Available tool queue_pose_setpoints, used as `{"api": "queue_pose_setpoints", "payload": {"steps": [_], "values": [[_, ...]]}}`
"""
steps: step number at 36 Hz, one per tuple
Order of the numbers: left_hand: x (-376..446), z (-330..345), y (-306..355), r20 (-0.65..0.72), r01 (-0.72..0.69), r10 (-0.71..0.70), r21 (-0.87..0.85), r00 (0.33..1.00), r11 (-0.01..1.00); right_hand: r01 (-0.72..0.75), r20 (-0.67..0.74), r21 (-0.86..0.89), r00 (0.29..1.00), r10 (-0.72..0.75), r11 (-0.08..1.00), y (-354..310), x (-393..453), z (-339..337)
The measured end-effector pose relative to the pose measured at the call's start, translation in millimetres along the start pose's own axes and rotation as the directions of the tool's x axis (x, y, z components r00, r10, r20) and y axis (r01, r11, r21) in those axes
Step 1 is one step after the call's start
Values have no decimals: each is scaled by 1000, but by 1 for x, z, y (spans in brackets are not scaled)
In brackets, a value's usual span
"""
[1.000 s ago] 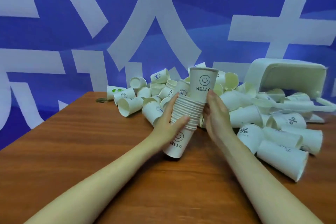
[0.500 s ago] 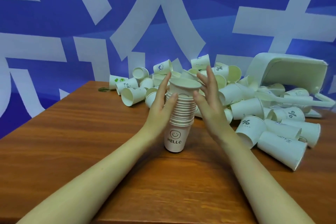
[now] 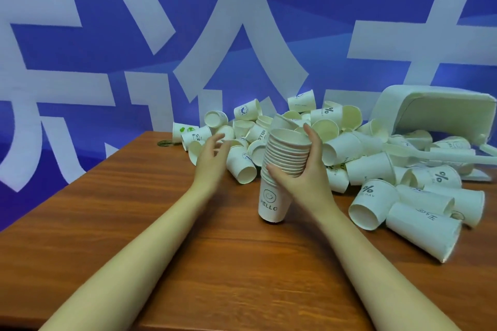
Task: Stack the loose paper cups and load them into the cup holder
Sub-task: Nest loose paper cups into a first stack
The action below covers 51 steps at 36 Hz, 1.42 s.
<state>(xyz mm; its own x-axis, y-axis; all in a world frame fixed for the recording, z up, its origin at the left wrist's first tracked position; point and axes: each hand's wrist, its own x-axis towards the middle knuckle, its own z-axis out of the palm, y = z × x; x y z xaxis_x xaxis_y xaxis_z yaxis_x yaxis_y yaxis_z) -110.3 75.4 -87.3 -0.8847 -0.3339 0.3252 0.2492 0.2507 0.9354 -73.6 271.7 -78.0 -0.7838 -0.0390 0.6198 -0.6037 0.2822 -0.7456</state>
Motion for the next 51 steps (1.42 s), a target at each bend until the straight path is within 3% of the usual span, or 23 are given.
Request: {"api": "queue_pose_setpoints", "payload": {"steps": [3, 6, 11, 15, 21, 26, 30, 32, 35, 39, 42, 48, 51], "values": [[18, 3, -7, 84, 178, -202, 231, 976, 957, -13, -27, -11, 1000, 13, 1000, 5, 6, -9], [34, 13, -6, 88, 251, -300, 353, 950, 901, -38, -44, -5, 998, 37, 999, 10, 10, -14], [40, 32, -8, 104, 174, -283, 576, 954, 798, -49, -12, -36, 999, 49, 998, 15, 13, -15], [32, 29, -12, 59, 231, -273, 382, 960, 895, -20, 32, -77, 999, 22, 997, 13, 11, -13], [20, 6, -18, 9, 285, -289, 138, 957, 949, 22, 94, -38, 995, -18, 999, 7, 7, -7], [16, -11, 15, -4, 161, -165, -209, 986, 965, -2, 148, 23, 989, -2, 1000, 5, 4, -3], [11, -13, 63, -78, -47, 9, -502, 997, 863, 11, 164, 110, 986, -29, 994, 3, 3, -4], [7, -11, 85, -99, -173, 142, -569, 985, 804, 13, 161, 149, 986, -37, 989, 3, 3, -3], [-5, 1, 101, -54, -315, 331, -474, 942, 822, 19, 160, 175, 986, -47, 984, 2, 2, 0], [-23, 22, 80, 122, -417, 488, -368, 864, 831, 2, 185, 219, 982, -43, 976, 7, 3, 2], [-28, 30, 55, 158, -444, 514, -334, 843, 831, -46, 198, 255, 980, -6, 966, 10, 4, 4], [-33, 27, 33, 127, -389, 450, -332, 884, 859, -68, 220, 217, 975, 20, 974, 8, 7, 2], [-42, 24, 31, 254, -394, 445, -228, 859, 890, -29, 71, 66, 997, 24, 997, 9, 15, -12]]}}
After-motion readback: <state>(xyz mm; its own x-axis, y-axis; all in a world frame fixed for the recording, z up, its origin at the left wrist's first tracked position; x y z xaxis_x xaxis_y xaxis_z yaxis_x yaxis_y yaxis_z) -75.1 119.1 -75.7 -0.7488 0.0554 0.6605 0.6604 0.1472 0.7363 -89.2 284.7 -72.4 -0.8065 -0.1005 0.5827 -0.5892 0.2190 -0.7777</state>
